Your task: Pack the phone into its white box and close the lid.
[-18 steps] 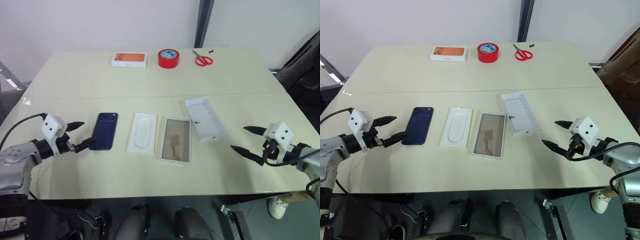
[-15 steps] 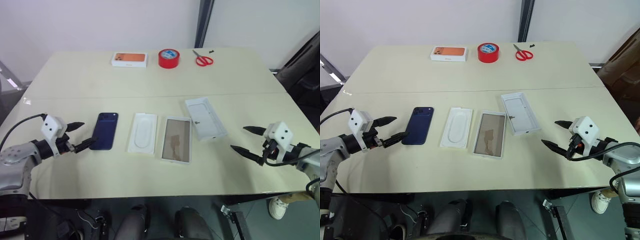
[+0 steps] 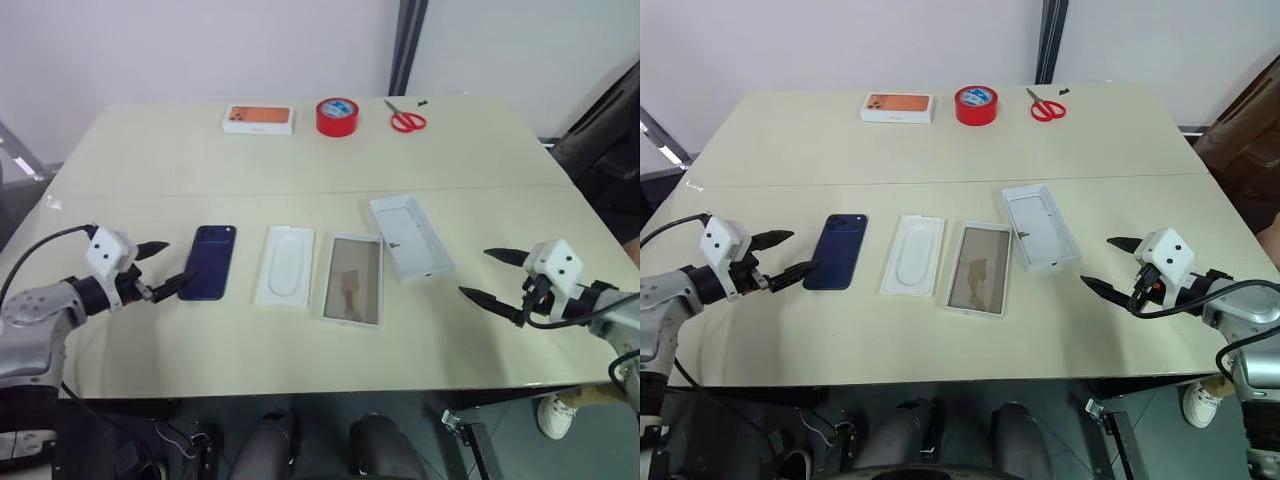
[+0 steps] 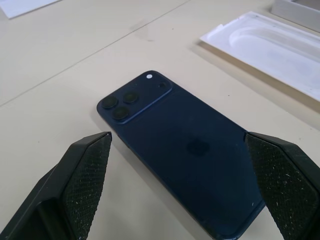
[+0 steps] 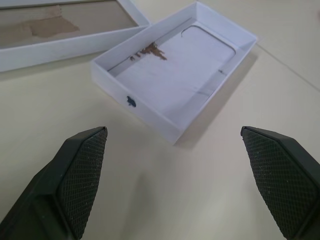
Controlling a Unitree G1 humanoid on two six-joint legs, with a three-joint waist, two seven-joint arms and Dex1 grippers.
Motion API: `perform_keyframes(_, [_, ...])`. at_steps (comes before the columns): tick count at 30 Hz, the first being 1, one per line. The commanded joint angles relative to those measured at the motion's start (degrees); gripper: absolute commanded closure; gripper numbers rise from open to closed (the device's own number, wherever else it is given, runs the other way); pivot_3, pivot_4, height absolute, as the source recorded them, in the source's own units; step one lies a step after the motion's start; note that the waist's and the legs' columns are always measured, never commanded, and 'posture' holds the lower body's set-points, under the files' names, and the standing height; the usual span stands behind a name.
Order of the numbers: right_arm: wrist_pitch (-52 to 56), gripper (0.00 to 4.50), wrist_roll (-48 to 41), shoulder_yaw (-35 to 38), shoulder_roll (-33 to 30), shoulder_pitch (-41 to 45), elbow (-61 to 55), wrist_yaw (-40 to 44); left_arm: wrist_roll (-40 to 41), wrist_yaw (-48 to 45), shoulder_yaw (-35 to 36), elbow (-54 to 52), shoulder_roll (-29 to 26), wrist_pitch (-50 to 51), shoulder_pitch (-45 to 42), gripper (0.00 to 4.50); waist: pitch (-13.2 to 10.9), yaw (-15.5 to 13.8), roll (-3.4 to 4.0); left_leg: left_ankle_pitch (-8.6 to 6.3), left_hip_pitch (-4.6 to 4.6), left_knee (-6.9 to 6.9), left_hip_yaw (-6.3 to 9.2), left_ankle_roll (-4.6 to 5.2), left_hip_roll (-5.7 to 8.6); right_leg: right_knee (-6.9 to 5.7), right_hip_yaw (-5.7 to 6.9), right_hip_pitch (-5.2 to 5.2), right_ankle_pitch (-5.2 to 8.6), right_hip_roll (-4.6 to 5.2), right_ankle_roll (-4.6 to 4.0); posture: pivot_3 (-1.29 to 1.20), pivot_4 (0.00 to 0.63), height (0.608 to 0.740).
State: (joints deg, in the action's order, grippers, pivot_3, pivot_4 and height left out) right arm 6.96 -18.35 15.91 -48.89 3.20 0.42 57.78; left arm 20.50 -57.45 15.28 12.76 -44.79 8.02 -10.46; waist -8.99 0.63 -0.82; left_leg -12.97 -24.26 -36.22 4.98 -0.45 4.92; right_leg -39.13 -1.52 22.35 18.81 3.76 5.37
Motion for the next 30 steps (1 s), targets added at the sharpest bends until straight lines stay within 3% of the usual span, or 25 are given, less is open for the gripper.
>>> perform_keyframes(1, [-0.46,0.02,-0.26,0.3,-1.2,1.19,-1.04,0.71,2.46,0.99,0.66,-3.7,0.23,4.47,-0.49,0.05,0.0,-0.03,0.0,0.0,0.0,0.0,0.0,0.0,0.0,0.0,0.0,0.0,0.0,0.0,0.0,0.0,0.15,0.734])
perform_keyframes(16, [-0.97,0.02,2.39,-8.43,0.32,9.48,-6.77,0.64,16.2,9.89,-2.41,-17.0,6.07,40.37,-4.18,0.05,0.0,-0.01,-0.01,0.0,-0.01,-0.03,0.01,0.0,0.0,-0.01,0.01,-0.01,0.0,-0.01,0.0,0.0,0.15,0.734])
perform_keyframes(30, [-1.97,0.02,4.13,-10.7,3.09,10.48,-6.42,-1.38,20.52,20.48,-2.62,-13.69,17.97,51.72,-9.91,0.05,0.0,-0.06,-0.01,0.03,-0.01,-0.1,0.01,-0.05,0.02,-0.02,0.01,-0.02,0.0,-0.02,0.01,0.0,0.15,0.734])
